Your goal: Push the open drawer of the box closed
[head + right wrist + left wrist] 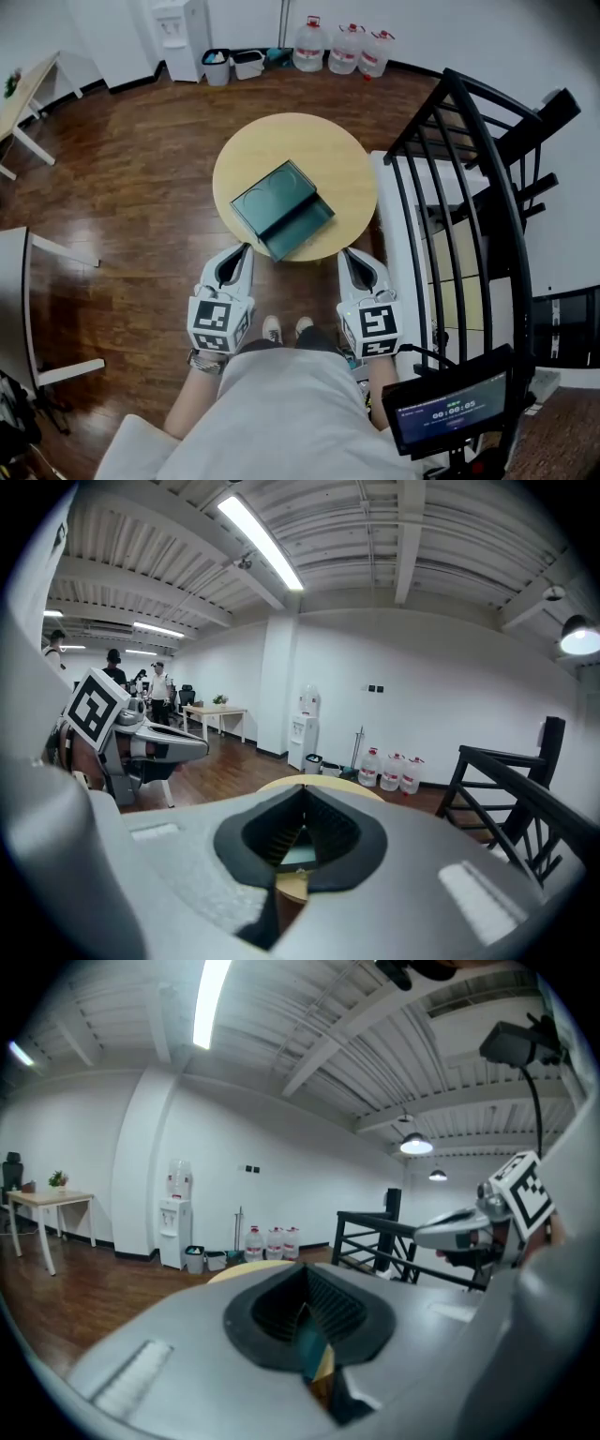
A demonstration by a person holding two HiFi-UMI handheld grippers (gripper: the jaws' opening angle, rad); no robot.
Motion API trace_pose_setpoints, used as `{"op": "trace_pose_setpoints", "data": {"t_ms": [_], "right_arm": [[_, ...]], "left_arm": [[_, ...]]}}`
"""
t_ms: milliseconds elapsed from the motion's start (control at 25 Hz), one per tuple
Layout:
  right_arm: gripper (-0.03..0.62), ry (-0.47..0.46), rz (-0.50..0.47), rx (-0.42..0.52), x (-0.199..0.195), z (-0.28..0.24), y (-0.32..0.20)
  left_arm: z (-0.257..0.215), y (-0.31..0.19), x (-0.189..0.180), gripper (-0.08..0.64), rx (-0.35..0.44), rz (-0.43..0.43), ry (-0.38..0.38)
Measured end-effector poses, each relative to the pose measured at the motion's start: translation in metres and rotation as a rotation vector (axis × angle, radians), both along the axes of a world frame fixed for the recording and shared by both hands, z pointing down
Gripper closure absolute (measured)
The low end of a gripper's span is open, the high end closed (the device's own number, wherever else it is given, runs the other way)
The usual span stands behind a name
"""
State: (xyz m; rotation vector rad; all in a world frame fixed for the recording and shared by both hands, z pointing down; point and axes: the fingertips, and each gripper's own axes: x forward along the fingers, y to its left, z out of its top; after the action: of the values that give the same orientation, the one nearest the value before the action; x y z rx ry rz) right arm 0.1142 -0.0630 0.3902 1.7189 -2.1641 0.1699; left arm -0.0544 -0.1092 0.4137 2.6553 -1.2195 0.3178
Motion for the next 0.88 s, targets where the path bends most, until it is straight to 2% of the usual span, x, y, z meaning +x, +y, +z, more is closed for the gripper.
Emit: {"op": "trace_pose_setpoints", "data": {"t_ms": [120, 240, 320, 440, 600, 880], "right_arm": [[0.589, 0.011, 0.016, -0.025, -0.001, 0.008, 0.0], [0.587, 0.029, 0.003, -0.052, 0.0, 0.018, -0.002], [0.5, 0.039, -0.011, -0.072, 0.002, 0.027, -0.006], [0.477, 0.064, -0.02, -0.112, 0.009, 0.046, -0.017], [0.436, 0.087, -0.048, -0.213, 0.017, 0.086, -0.03], [0.423, 0.076, -0.136, -0.388, 0.014, 0.16, -0.038]], "left_arm": [[0.009, -0.004, -0.009, 0.553, -0.019, 0.005, -0.013], [0.018, -0.012, -0.013, 0.49, -0.033, -0.012, -0.024], [0.027, -0.017, -0.013, 0.48, -0.059, -0.021, -0.026], [0.044, -0.03, -0.009, 0.472, -0.114, -0.027, -0.038], [0.06, -0.047, 0.0, 0.404, -0.16, -0.021, -0.052], [0.101, -0.064, -0.003, 0.402, -0.286, -0.106, -0.078]]}}
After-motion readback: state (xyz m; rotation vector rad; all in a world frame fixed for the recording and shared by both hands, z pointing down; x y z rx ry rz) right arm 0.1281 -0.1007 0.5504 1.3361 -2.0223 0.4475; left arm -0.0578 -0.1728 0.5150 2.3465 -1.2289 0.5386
